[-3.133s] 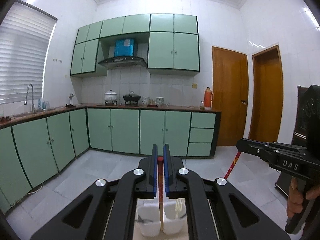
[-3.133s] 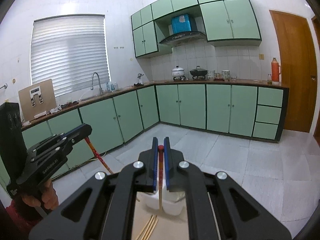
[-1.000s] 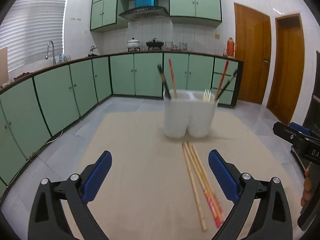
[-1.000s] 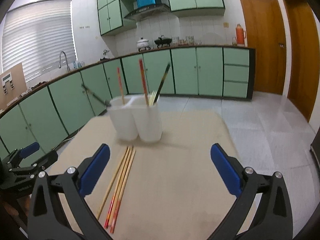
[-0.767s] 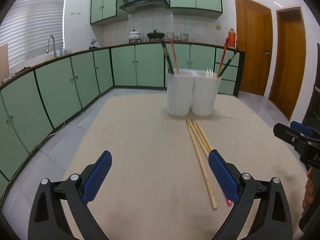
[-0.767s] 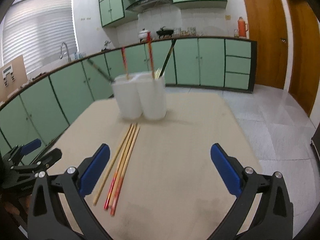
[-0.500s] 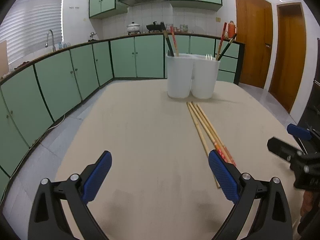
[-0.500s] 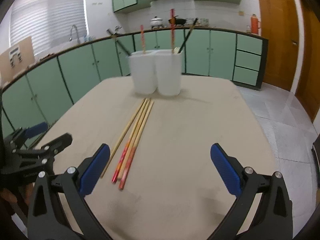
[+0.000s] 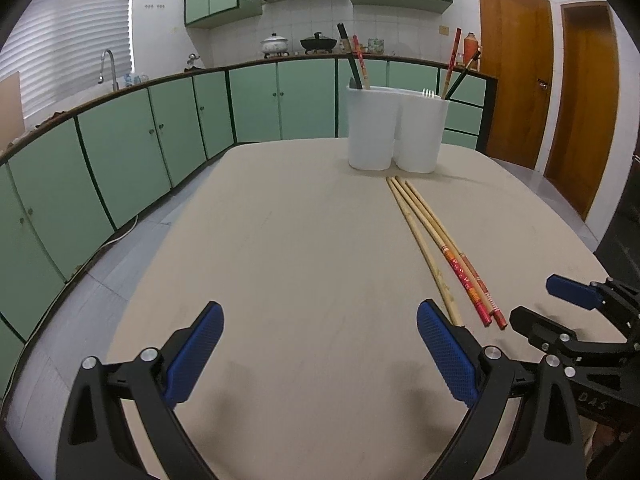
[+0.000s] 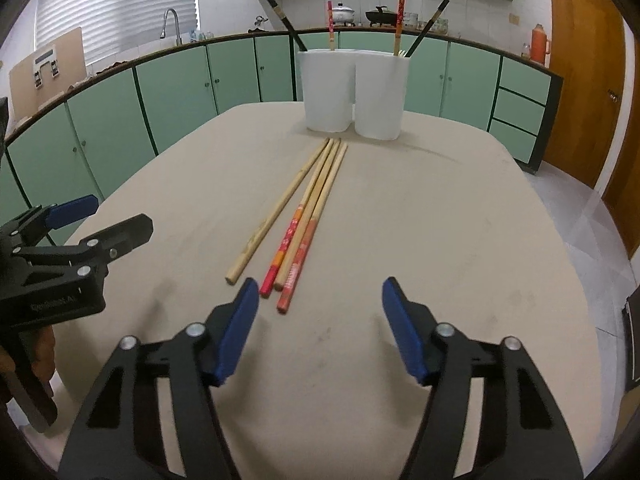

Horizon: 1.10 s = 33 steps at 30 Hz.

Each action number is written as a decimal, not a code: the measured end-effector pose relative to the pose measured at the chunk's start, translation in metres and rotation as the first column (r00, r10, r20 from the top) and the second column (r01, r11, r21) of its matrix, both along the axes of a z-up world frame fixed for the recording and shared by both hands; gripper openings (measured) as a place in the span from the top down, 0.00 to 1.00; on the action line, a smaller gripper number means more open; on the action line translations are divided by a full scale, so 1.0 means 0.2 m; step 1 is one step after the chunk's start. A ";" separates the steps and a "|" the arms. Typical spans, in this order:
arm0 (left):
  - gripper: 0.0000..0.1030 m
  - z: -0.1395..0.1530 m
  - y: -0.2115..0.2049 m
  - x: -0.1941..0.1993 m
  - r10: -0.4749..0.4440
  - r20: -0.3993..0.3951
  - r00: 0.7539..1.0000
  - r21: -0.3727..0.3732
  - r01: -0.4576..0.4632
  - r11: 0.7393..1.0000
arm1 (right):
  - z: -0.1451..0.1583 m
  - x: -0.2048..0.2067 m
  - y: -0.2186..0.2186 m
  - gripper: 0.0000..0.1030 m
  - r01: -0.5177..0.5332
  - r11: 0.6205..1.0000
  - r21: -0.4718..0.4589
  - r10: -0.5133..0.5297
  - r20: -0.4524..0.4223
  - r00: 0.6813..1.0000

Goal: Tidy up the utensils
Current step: 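Lower the right tool onto the next red-tipped chopstick and close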

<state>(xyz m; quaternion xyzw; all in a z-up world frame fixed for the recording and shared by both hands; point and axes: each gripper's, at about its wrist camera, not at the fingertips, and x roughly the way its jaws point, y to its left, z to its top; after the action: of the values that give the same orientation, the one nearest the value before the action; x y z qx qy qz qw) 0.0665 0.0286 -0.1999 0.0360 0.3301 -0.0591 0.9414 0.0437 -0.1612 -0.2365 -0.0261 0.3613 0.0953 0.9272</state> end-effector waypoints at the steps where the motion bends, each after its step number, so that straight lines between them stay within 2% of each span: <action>1: 0.08 0.00 0.00 0.00 0.000 0.000 1.000 0.000 0.000 1.000 | -0.01 0.00 0.00 0.44 0.000 1.000 -0.002 0.000 -0.002 1.000; 5: 0.08 0.01 0.00 0.00 0.003 0.006 1.000 -0.002 -0.003 1.000 | -0.04 0.00 0.04 0.54 -0.003 1.000 -0.021 0.003 -0.018 1.000; 12: 0.08 0.00 0.01 -0.01 0.009 0.005 1.000 -0.005 -0.009 1.000 | -0.07 0.02 0.04 0.62 0.011 0.999 -0.050 -0.012 -0.029 1.000; 17: 0.08 0.01 0.01 0.01 0.011 0.002 1.000 -0.010 -0.011 1.000 | -0.06 0.03 -0.03 0.63 0.054 0.998 -0.021 -0.055 -0.041 0.998; 20: 0.08 0.01 0.00 0.01 0.005 0.005 1.000 -0.010 -0.005 1.000 | -0.06 0.03 -0.07 0.63 0.059 0.998 0.021 -0.058 -0.045 0.997; 23: 0.08 0.01 -0.01 0.01 0.000 0.008 1.000 -0.010 0.000 1.000 | -0.06 0.03 -0.05 0.62 0.050 0.999 0.018 -0.049 -0.040 0.998; 26: 0.08 0.02 -0.02 0.01 -0.004 0.012 1.000 -0.010 0.004 1.000 | -0.07 0.03 -0.03 0.71 0.043 0.999 0.025 -0.042 -0.031 0.999; 28: 0.08 0.02 -0.03 0.01 -0.004 0.013 1.000 -0.009 0.004 1.000 | -0.07 0.02 -0.02 0.72 0.044 0.999 0.011 -0.044 -0.017 0.999; 33: 0.08 0.02 -0.03 0.01 -0.001 0.013 1.000 -0.010 0.001 1.000 | -0.07 0.03 0.01 0.90 0.039 0.999 -0.012 -0.039 -0.004 0.999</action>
<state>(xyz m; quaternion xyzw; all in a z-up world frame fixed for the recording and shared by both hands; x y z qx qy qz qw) 0.0680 0.0222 -0.1957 0.0319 0.3235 -0.0611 0.9437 0.0489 -0.1598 -0.2511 -0.0243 0.3642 0.0754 0.9279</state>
